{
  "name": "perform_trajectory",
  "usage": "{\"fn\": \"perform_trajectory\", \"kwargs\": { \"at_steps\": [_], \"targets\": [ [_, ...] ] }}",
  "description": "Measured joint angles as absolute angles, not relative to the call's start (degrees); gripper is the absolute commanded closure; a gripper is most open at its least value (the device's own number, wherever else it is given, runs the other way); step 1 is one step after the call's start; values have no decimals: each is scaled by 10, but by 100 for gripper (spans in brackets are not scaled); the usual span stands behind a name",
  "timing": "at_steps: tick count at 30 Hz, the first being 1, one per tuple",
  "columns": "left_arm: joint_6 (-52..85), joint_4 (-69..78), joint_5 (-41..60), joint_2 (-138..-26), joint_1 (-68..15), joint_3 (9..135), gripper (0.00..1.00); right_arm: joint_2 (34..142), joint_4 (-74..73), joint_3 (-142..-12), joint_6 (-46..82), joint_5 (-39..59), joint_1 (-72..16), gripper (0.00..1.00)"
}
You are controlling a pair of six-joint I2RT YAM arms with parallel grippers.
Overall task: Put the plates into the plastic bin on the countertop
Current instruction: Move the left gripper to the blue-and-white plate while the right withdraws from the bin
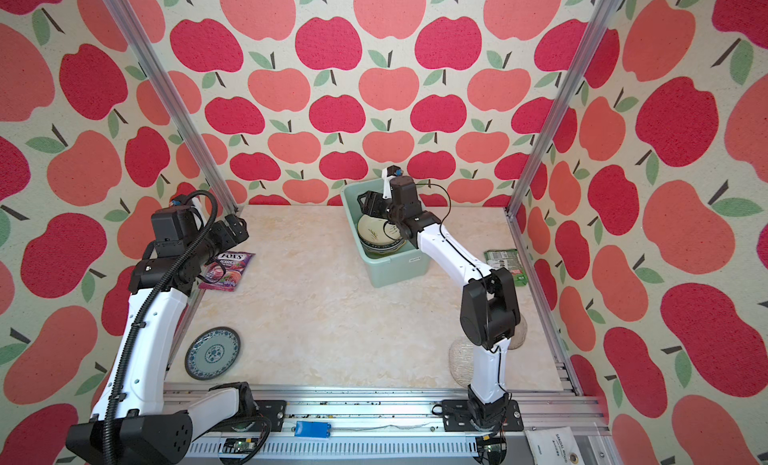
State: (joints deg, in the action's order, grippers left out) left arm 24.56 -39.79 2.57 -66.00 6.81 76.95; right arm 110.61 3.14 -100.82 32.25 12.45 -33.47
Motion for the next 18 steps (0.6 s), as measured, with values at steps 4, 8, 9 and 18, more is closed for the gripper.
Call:
{"fn": "perform_trajectory", "kwargs": {
  "at_steps": [4,8,9,18],
  "targets": [
    [309,-497,-1,-659,103,775,1,1139,45,-1088,256,203,-368,33],
    [361,-560,-3,-640,145,762,1,1182,78,-1163,196,258,-411,33],
    [374,-574,-4,-630,155,757,1,1196,91,-1182,180,272,-424,33],
    [430,-729,-38,-609,217,749,0,1342,183,-1288,82,344,-529,34]
  ]
}}
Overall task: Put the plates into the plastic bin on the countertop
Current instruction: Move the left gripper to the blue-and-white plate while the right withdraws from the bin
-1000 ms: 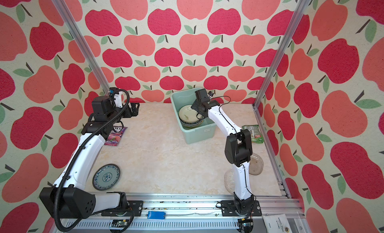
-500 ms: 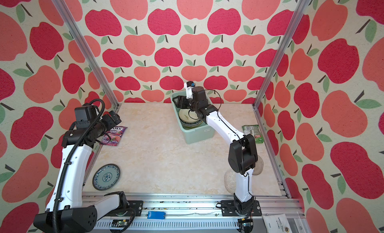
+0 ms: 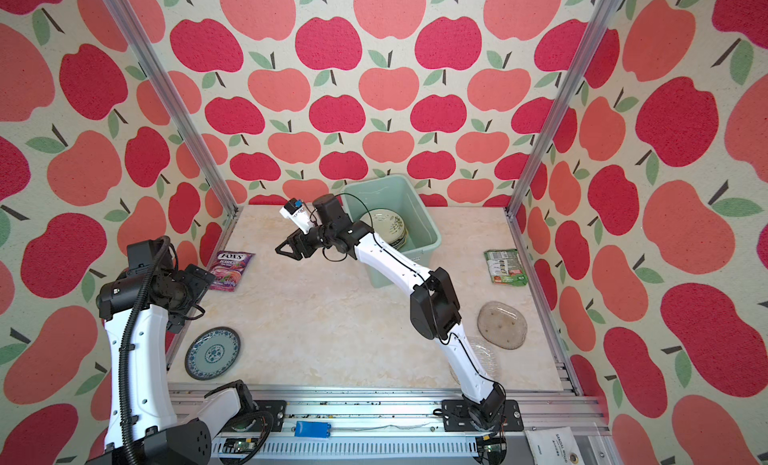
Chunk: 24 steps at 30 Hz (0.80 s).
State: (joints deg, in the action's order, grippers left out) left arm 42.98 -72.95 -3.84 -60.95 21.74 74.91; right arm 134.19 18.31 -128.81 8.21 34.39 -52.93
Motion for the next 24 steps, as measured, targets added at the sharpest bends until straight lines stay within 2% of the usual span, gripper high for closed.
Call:
{"fn": "perform_trajectory", "kwargs": {
  "at_steps": [4,13,19,24],
  "targets": [
    [426,-789,-67,-631,238,742,0,1379,194,-1285,75,359,-556,34],
    [502,-862,-92,-721,304,633,1,1354,200,-1219,53,363,-554,31],
    [524,-843,-103,-738,347,579,1,1321,234,-1219,35,350,-535,31],
    [497,-766,-122,-729,378,535,1,1306,254,-1219,30,341,-516,31]
  ]
}}
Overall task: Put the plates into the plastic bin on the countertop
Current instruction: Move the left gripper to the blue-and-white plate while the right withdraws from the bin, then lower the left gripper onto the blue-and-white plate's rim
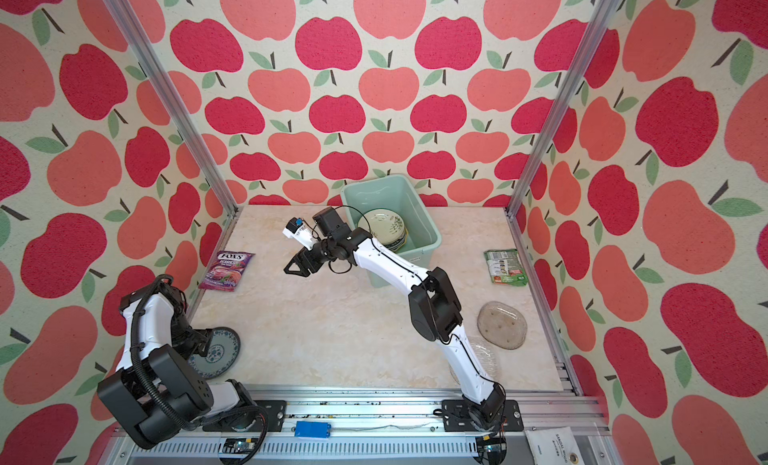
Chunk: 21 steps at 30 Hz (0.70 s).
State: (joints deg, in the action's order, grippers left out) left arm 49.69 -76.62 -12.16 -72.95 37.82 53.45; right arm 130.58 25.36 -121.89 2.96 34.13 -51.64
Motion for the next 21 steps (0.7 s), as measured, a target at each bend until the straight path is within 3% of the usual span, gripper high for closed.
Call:
{"fn": "perform_trajectory", "kwargs": {
  "at_steps": [9,21],
  "targets": [
    [378,-551,-30,-673,458,424,1,1305,279,-1217,30,334,-493,31],
    [335,-429,50,-673,517,369,1,1305,316,-1219,32,329,-475,31]
  ]
}}
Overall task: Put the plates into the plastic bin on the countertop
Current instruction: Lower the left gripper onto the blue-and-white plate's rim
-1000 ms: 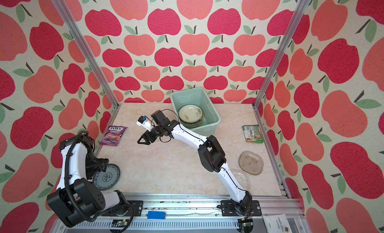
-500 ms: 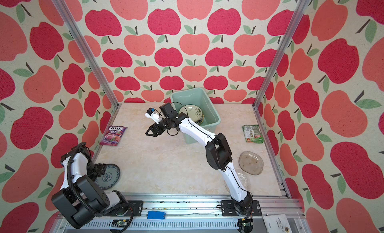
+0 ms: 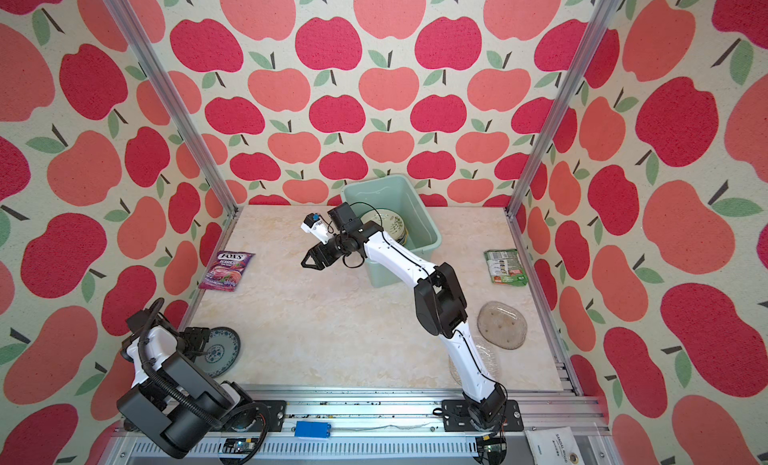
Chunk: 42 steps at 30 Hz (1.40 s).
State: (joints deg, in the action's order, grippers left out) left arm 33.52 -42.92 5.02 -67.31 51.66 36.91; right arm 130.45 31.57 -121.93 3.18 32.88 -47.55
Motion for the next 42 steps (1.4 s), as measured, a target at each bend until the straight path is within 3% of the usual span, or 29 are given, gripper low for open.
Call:
{"fn": "perform_trajectory", "kwargs": {
  "at_steps": [25,42],
  "targets": [
    [336,-379,70,-735,498,369,1,1346,366,-1323,34,329,-471,31],
    [394,-374,20,-790,352,402,1,1346,385,-1323,34,328,-466,32]
  ]
}}
